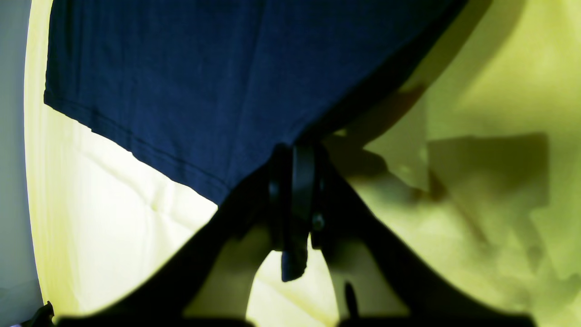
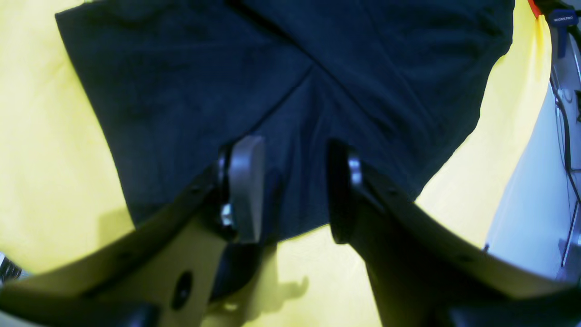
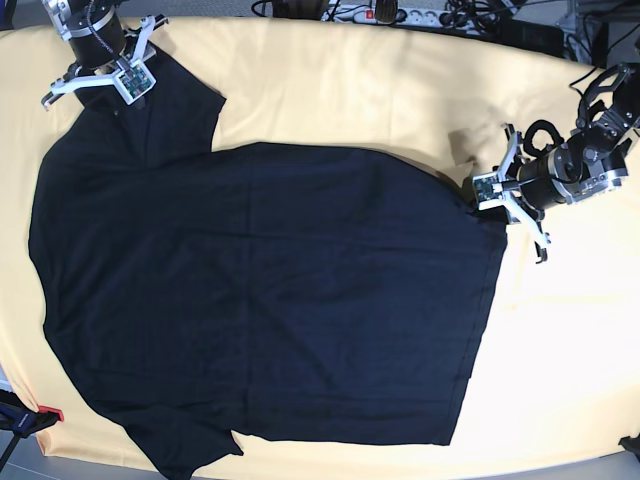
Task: Fold the T-shirt properly
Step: 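Close both grippers on the shirt's side edge at shoulder and hem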
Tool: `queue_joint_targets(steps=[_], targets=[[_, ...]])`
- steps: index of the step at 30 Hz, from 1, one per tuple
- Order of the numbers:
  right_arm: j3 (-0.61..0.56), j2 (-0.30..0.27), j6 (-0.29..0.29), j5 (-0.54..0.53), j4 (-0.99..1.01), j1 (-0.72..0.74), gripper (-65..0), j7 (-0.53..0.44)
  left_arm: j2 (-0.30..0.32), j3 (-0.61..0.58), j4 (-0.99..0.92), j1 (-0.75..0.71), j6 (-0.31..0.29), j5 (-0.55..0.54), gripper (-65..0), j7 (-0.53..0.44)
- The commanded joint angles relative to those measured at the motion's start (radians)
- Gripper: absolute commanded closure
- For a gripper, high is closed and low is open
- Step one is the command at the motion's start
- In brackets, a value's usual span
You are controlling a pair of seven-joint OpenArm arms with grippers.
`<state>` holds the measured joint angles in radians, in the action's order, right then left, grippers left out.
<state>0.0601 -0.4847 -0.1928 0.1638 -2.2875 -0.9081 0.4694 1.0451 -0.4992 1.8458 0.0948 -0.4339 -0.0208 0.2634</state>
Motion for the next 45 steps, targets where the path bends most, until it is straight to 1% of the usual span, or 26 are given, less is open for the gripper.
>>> queue_joint_targets(steps=[1, 4, 7, 11, 13, 16, 17, 19, 20, 28, 30, 31, 34, 36, 38, 43, 45], targets=[[0.006, -0.009, 0.010, 0.008, 0.007, 0.006, -25.9, -0.023, 0.022, 0.009, 0.011, 0.014, 0.008, -0.006, 0.0, -0.007], [0.006, -0.010, 0.016, 0.032, 0.090, 0.068, -25.9, -0.024, 0.022, 0.009, 0.011, 0.014, 0.008, -0.006, 0.0, 0.008], [0.007, -0.013, 0.069, 0.086, 0.179, 0.144, -25.9, -0.014, 0.022, 0.009, 0.011, 0.014, 0.008, -0.006, 0.0, 0.008], [0.010, -0.014, 0.061, 0.067, 0.257, 0.211, -25.9, 0.014, 0.022, 0.009, 0.011, 0.014, 0.008, -0.006, 0.0, 0.008], [0.010, -0.015, 0.044, 0.044, 0.289, 0.224, -25.9, 0.017, 0.022, 0.009, 0.011, 0.014, 0.008, -0.006, 0.0, 0.008], [0.010, -0.016, 0.027, 0.050, 0.334, 0.232, -25.9, 0.016, 0.022, 0.009, 0.011, 0.014, 0.008, -0.006, 0.0, 0.008], [0.010, -0.017, 0.035, 0.060, 0.344, 0.240, -25.9, 0.017, 0.022, 0.009, 0.011, 0.014, 0.008, -0.006, 0.0, 0.008], [0.019, -0.019, 0.082, 0.089, 0.348, 0.243, -25.9, 0.022, 0.022, 0.009, 0.011, 0.014, 0.008, -0.006, 0.0, 0.007], [0.024, -0.025, 0.096, 0.099, 0.348, 0.243, -25.9, 0.021, 0.022, 0.009, 0.011, 0.014, 0.008, -0.006, 0.0, 0.007], [0.084, -0.087, 0.100, 0.097, 0.349, 0.243, -25.9, 0.024, 0.022, 0.009, 0.011, 0.014, 0.009, -0.006, 0.0, 0.007], [0.106, -0.100, 0.099, 0.045, 0.358, 0.244, -25.9, 0.022, 0.021, 0.010, 0.011, 0.014, 0.009, -0.006, 0.0, 0.007], [0.115, -0.101, 0.094, 0.007, 0.367, 0.245, -25.9, 0.019, 0.021, 0.009, 0.011, 0.014, 0.009, -0.006, 0.0, 0.007], [0.119, -0.100, 0.026, -0.058, 0.411, 0.275, -25.9, 0.011, 0.021, 0.009, 0.011, 0.014, 0.009, -0.006, 0.0, 0.007], [0.118, -0.100, 0.000, -0.090, 0.445, 0.302, -25.9, -0.004, 0.021, 0.009, 0.011, 0.014, 0.009, -0.006, 0.0, 0.007], [0.118, -0.100, -0.016, -0.089, 0.477, 0.327, -25.9, -0.008, 0.022, 0.009, 0.011, 0.014, 0.009, -0.006, 0.0, 0.007], [0.118, -0.101, -0.019, -0.083, 0.541, 0.381, -25.9, -0.015, 0.022, 0.009, 0.011, 0.014, 0.009, -0.006, 0.0, 0.007], [0.118, -0.101, -0.045, -0.090, 0.558, 0.390, -25.9, -0.027, 0.021, 0.010, 0.011, 0.014, 0.009, -0.006, 0.0, 0.007]])
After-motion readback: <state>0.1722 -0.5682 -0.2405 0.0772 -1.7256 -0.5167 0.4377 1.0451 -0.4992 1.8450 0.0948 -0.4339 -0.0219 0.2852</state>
